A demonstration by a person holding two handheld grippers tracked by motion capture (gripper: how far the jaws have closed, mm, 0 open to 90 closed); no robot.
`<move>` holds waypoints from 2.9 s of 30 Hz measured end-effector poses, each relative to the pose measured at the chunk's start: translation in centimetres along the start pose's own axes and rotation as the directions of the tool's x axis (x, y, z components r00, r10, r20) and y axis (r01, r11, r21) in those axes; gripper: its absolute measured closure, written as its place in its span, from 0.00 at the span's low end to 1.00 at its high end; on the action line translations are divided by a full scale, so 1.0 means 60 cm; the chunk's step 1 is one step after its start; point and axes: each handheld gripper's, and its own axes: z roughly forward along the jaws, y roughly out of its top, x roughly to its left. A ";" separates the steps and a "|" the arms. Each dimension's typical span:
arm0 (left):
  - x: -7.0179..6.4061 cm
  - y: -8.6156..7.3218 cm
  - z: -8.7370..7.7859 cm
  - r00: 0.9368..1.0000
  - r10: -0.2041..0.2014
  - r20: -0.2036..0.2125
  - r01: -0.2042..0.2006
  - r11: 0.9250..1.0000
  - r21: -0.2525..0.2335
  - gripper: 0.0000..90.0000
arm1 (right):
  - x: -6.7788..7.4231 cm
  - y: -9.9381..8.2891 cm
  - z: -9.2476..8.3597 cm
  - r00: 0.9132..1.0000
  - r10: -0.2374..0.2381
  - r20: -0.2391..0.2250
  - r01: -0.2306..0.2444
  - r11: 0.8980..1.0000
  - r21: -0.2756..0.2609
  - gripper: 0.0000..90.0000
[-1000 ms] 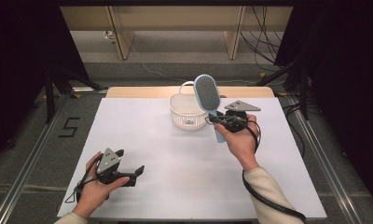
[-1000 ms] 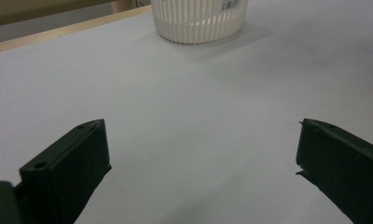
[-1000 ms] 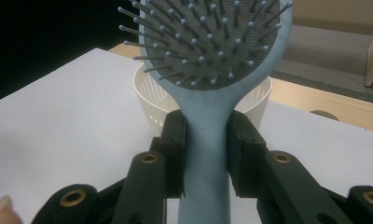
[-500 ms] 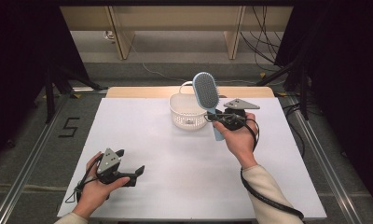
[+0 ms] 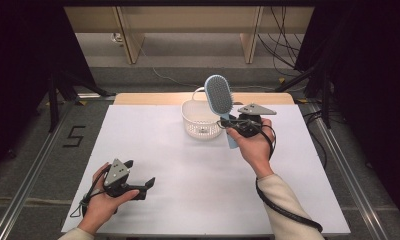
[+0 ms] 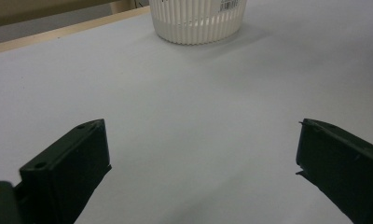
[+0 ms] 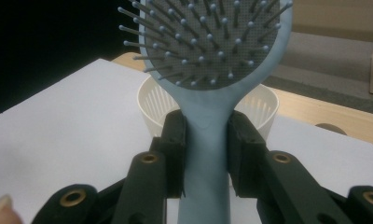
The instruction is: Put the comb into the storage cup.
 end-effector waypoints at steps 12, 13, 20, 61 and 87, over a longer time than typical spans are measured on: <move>0.002 0.000 -0.001 1.000 -0.001 -0.007 0.001 1.000 -0.003 0.02 | -0.003 0.006 0.003 1.000 0.001 0.006 -0.001 1.000 -0.012 0.79; 0.002 0.000 -0.001 1.000 -0.003 -0.004 0.003 1.000 -0.003 0.02 | -0.003 0.006 0.004 1.000 0.001 0.008 0.000 1.000 -0.012 0.79; 0.001 0.000 -0.001 1.000 -0.007 -0.004 0.007 1.000 -0.003 0.02 | -0.001 0.007 0.009 1.000 -0.001 0.010 0.001 1.000 -0.015 0.79; 0.003 0.000 -0.001 1.000 -0.012 -0.006 0.012 1.000 -0.004 0.02 | -0.004 0.025 0.019 1.000 0.005 0.024 -0.005 1.000 -0.026 0.79; 0.003 0.000 -0.001 1.000 -0.013 -0.005 0.013 1.000 -0.006 0.02 | -0.004 0.042 0.025 1.000 0.011 0.027 -0.010 0.999 -0.034 0.79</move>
